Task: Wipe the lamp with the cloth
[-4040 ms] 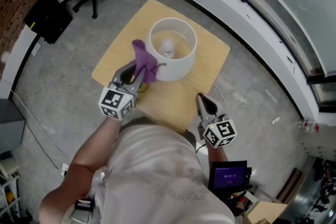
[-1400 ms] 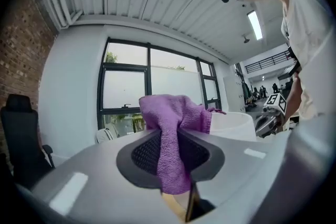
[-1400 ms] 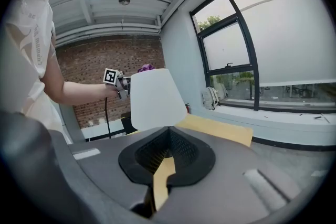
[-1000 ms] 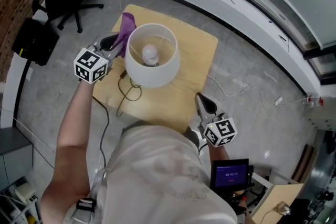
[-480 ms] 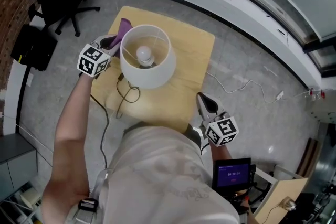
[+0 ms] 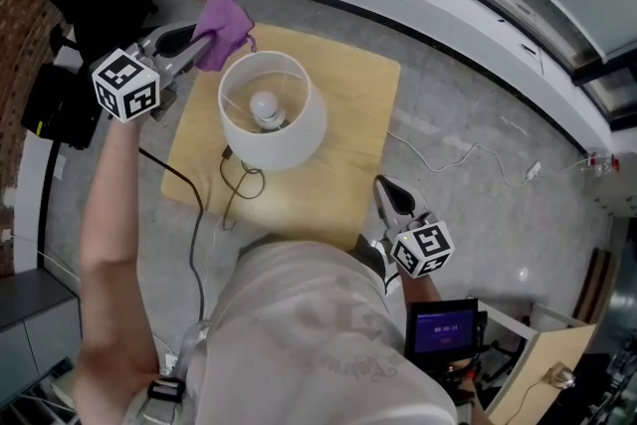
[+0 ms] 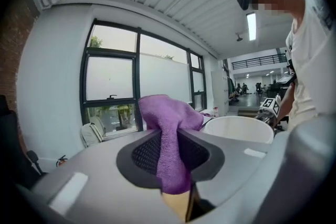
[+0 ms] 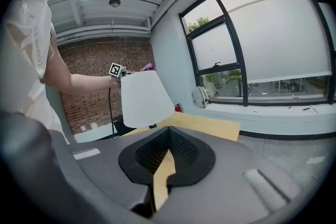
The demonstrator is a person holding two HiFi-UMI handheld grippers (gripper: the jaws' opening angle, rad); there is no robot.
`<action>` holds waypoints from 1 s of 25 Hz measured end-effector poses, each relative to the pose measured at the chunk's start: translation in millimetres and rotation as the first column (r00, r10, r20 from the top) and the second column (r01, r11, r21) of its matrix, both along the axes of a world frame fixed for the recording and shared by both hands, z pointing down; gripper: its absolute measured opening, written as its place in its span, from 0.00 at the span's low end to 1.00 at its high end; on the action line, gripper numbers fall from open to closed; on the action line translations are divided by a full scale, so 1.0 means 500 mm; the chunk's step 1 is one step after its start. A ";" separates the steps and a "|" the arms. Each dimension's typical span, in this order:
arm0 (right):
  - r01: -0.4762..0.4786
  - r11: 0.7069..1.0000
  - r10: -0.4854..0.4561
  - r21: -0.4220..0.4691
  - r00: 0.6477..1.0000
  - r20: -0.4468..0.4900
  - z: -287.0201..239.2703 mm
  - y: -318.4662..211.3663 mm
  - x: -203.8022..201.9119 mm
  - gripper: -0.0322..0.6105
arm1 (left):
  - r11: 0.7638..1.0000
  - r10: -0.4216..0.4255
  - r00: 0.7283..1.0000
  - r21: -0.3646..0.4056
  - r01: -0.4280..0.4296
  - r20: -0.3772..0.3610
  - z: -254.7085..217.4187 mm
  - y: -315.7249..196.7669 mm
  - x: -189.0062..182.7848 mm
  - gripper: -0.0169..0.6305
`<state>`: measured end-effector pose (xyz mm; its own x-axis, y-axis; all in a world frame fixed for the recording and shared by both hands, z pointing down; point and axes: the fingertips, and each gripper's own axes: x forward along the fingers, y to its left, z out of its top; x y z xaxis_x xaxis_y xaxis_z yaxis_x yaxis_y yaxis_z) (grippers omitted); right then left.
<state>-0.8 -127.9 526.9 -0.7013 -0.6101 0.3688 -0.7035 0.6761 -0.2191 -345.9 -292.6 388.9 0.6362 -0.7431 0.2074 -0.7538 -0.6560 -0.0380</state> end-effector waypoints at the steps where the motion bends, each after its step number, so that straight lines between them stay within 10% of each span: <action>1: -0.004 1.000 0.004 -0.001 1.000 0.001 0.000 0.001 0.002 0.07 | 1.000 0.023 1.000 0.008 -0.023 0.002 -0.012 -0.002 0.010 0.15; 12: -0.049 0.999 0.049 -0.008 0.999 -0.003 0.001 0.005 0.021 0.07 | 0.959 0.261 0.913 -0.190 -0.209 0.315 0.181 -0.005 0.106 0.15; 25: -0.139 0.990 0.139 -0.036 0.990 -0.016 0.013 0.008 0.063 0.07 | 0.884 0.334 0.893 -0.429 -0.186 0.302 0.361 -0.058 0.083 0.15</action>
<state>30.7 -123.7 533.6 -0.6056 -0.6869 0.4017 -0.7930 0.5632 -0.2324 -304.6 -321.5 569.2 0.6208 -0.3766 0.6876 -0.5353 -0.8444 0.0209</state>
